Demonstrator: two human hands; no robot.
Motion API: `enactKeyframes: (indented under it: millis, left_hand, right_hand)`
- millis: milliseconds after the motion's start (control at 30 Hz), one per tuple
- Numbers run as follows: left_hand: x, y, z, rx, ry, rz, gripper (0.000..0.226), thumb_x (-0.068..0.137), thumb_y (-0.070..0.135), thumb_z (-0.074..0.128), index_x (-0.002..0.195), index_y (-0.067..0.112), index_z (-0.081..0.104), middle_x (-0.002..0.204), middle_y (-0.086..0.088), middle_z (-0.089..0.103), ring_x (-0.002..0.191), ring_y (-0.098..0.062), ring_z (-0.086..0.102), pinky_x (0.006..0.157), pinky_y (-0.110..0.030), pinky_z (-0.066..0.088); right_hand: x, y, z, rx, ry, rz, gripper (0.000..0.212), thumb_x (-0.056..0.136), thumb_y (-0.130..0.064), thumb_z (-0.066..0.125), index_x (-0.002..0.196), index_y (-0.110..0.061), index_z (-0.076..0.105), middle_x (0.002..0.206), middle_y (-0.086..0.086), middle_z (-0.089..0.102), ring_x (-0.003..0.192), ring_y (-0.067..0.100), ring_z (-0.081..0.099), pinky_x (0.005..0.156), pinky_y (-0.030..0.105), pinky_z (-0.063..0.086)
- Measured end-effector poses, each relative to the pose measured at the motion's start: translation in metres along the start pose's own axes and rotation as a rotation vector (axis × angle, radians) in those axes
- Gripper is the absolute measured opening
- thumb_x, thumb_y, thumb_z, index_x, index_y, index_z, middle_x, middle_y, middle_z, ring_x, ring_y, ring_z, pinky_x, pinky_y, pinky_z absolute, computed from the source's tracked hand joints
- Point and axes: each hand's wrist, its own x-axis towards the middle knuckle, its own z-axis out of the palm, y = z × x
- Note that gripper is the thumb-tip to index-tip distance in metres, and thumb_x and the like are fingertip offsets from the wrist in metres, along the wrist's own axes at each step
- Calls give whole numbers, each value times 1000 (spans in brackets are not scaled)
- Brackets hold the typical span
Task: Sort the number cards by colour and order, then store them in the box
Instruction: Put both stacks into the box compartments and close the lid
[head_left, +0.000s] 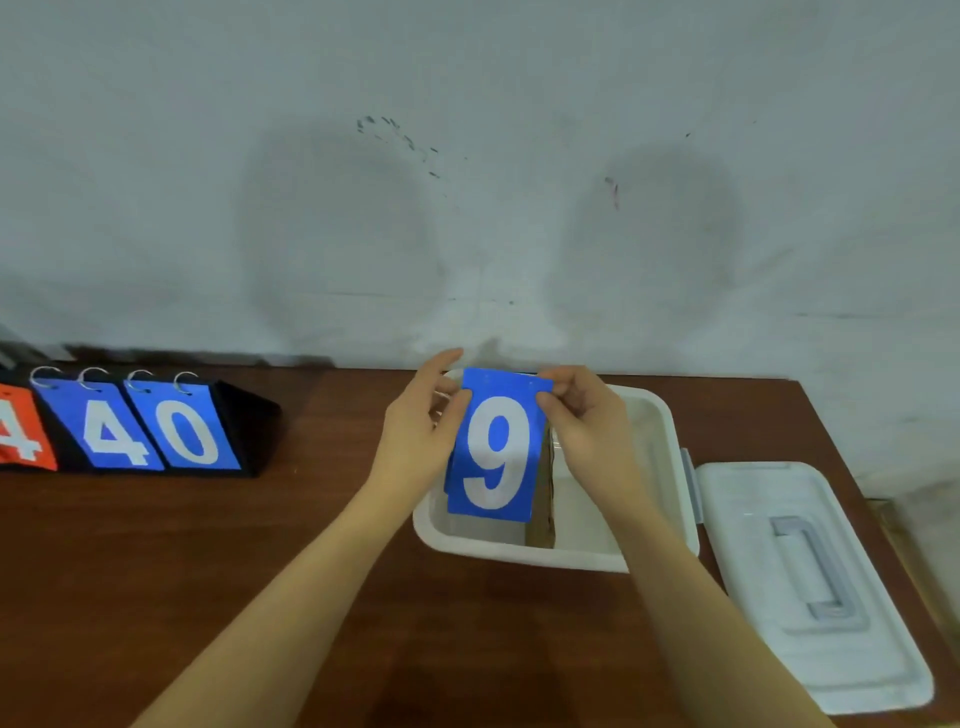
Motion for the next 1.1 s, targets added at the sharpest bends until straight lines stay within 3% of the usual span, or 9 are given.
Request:
enactKeyframes:
  millis: [167,333,400,433,567,633,733,867,1100]
  left_hand:
    - [12,-3,-5,206,-130,40,21,87,19,58,99,36,59,92,19,58,81,3,57,65,-6,43]
    - [2,-16,-7,396,-217,14,15,85,25,62,89,40,58,89,18,62,81,0,58,67,-12,44]
    - [-1,-19,-6,495,-250,68,9,85,24,62,88,33,60,85,15,64,80,-4,58,66,-14,44]
    - [-1,-19,-6,540,-267,100,7,85,24,61,87,30,61,82,14,65,80,-5,57,68,-16,43]
    - [0,-20,-6,768,-340,260,5,86,22,60,86,25,64,81,11,65,82,-9,52,92,-31,27]
    - [4,-20,-6,796,-344,252,5,84,23,61,85,26,65,92,10,61,97,-11,45,92,-26,17]
    - [13,-18,-9,711,-366,91,6,82,28,64,82,34,64,107,5,45,108,-17,22,90,-27,14]
    - [17,-20,-8,732,-492,12,9,80,31,66,85,37,61,113,5,46,118,-21,20,94,-29,16]
    - [19,-30,3,1006,-448,333,10,84,27,56,91,25,62,103,4,55,120,-17,31,90,-35,10]
  right_hand:
    - [-5,8,-4,-244,-29,8,9,90,-12,54,89,-22,55,81,-3,64,66,5,58,52,6,41]
    - [-8,19,-3,-468,-156,14,15,88,-10,56,88,-25,56,83,-15,59,77,1,55,63,1,41]
    - [-9,24,-4,-560,-174,-25,18,86,-9,58,81,-27,57,78,-15,58,80,6,53,67,6,37]
    - [-9,27,-4,-614,-181,-42,20,85,-10,58,79,-29,56,79,-14,58,84,9,49,73,11,27]
    - [-5,32,0,-834,-255,-65,21,82,-15,58,76,-34,52,90,-6,54,102,18,34,70,22,8]
    - [-1,29,0,-871,-279,-78,22,81,-14,59,75,-35,53,86,-9,55,100,14,34,72,23,7]
    - [5,23,-4,-819,-315,-62,26,78,-13,62,70,-37,52,80,-15,58,96,9,35,73,25,7]
    - [8,24,-5,-841,-383,-65,23,79,-13,63,76,-35,54,75,-16,57,92,8,37,73,26,8]
    - [5,44,9,-1040,-293,-174,13,84,-18,55,83,-31,54,79,-15,53,102,13,39,86,34,9]
